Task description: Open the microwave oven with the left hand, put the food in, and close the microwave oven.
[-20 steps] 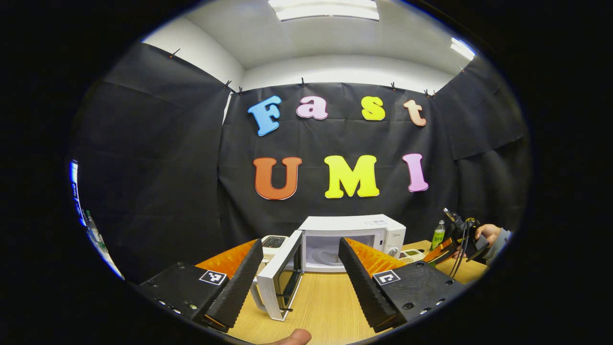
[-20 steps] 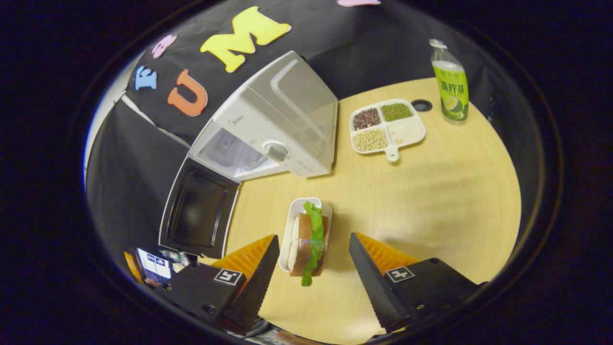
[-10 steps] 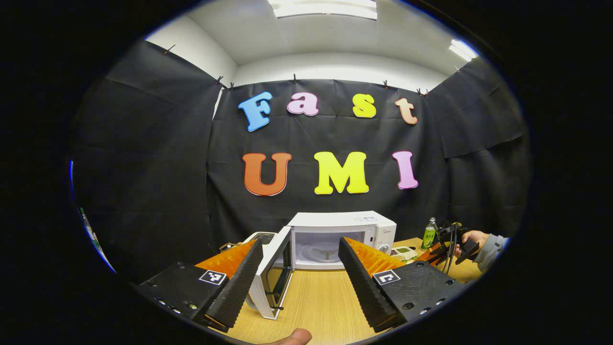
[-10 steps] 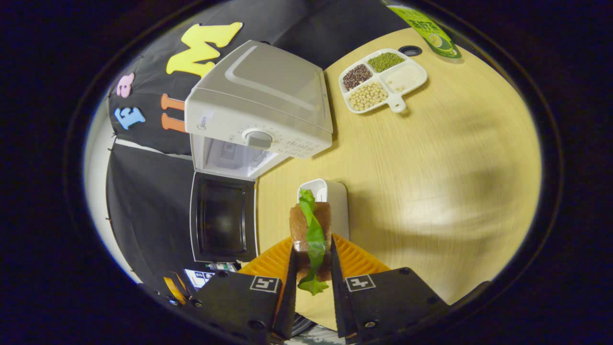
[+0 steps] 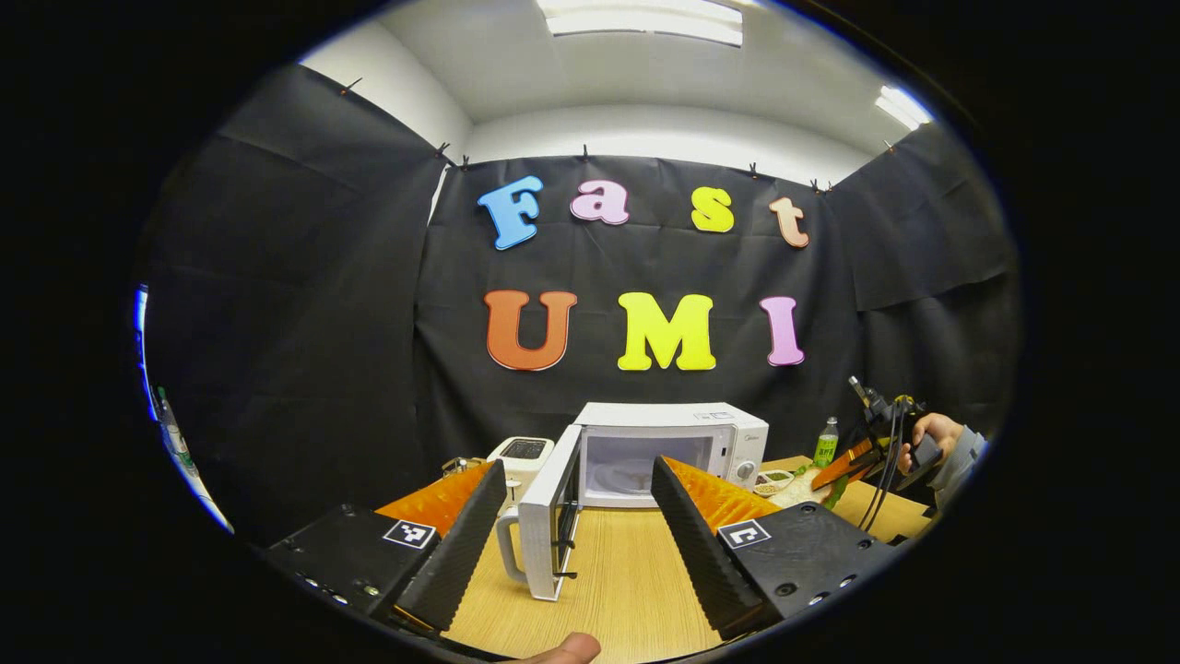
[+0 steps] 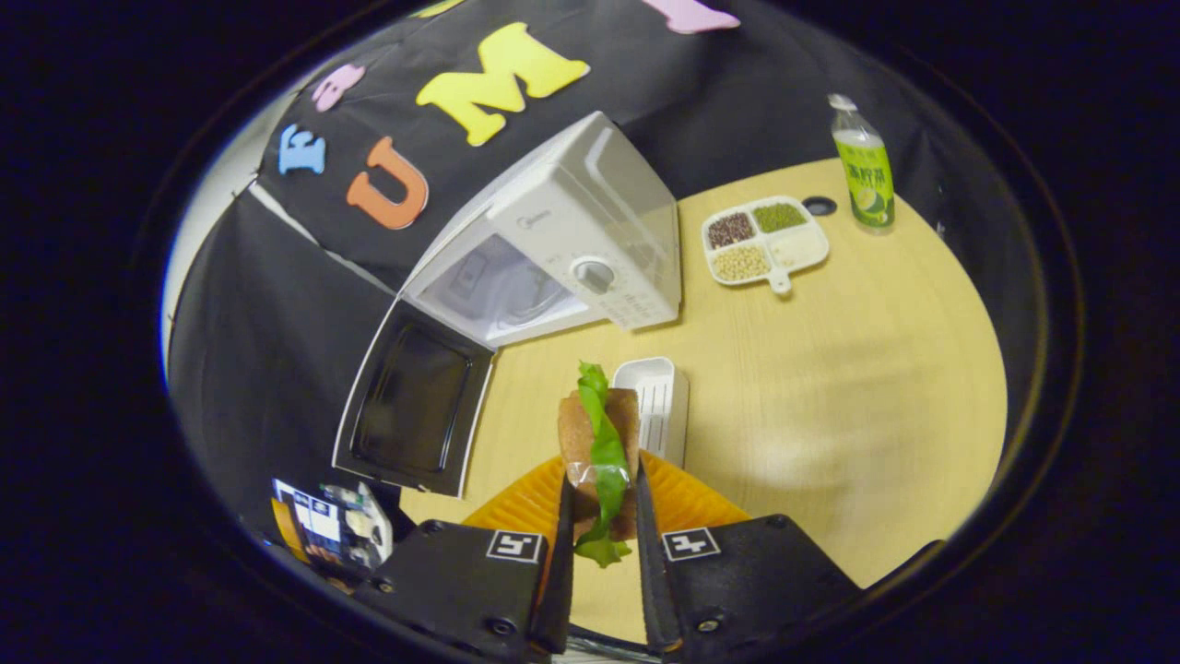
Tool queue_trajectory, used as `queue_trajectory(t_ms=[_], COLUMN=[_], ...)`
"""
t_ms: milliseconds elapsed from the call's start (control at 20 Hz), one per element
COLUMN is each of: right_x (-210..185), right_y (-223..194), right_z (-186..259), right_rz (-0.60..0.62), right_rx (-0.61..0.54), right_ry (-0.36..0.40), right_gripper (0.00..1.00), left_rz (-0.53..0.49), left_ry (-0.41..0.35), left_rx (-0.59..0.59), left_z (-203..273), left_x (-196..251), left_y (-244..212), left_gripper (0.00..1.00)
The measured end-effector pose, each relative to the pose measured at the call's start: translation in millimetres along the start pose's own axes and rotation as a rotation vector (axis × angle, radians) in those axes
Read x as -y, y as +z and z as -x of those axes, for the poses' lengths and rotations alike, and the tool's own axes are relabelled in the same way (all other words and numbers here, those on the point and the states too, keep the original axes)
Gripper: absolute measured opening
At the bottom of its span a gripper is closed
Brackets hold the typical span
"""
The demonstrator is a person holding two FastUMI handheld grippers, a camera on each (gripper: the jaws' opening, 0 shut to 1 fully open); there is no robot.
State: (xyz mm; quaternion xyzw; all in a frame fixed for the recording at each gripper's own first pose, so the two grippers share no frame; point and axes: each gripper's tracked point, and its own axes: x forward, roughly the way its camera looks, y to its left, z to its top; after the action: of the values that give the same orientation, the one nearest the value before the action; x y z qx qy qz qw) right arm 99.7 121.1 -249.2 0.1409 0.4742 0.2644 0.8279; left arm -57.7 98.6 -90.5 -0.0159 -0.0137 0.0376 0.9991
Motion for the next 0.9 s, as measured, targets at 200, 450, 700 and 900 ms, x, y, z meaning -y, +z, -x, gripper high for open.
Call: queue_trajectory(t_ms=[200,450,700,900], right_x=[-43.3,-98.8,-147.5,-175.9], right_y=[-18.6,-27.1,-12.8,6.2], right_z=[7.3,-10.3,-52.8,-102.6], right_rz=[0.222,0.462,0.672,0.668], right_rx=[0.069,0.160,0.312,0.419], right_ry=[-0.067,-0.147,-0.236,-0.241], right_gripper=[0.34,0.34,0.34,0.34], left_rz=[-0.013,-0.035,-0.034,-0.025], left_ry=[0.006,-0.017,-0.046,-0.068], left_rx=[-0.015,-0.026,-0.020,-0.021], left_z=[12.9,23.5,20.5,9.9], left_x=[-16.4,-18.0,-11.1,-2.8], left_y=[-3.4,-6.4,-1.4,1.4], left_gripper=[0.95,0.95,0.95,0.95])
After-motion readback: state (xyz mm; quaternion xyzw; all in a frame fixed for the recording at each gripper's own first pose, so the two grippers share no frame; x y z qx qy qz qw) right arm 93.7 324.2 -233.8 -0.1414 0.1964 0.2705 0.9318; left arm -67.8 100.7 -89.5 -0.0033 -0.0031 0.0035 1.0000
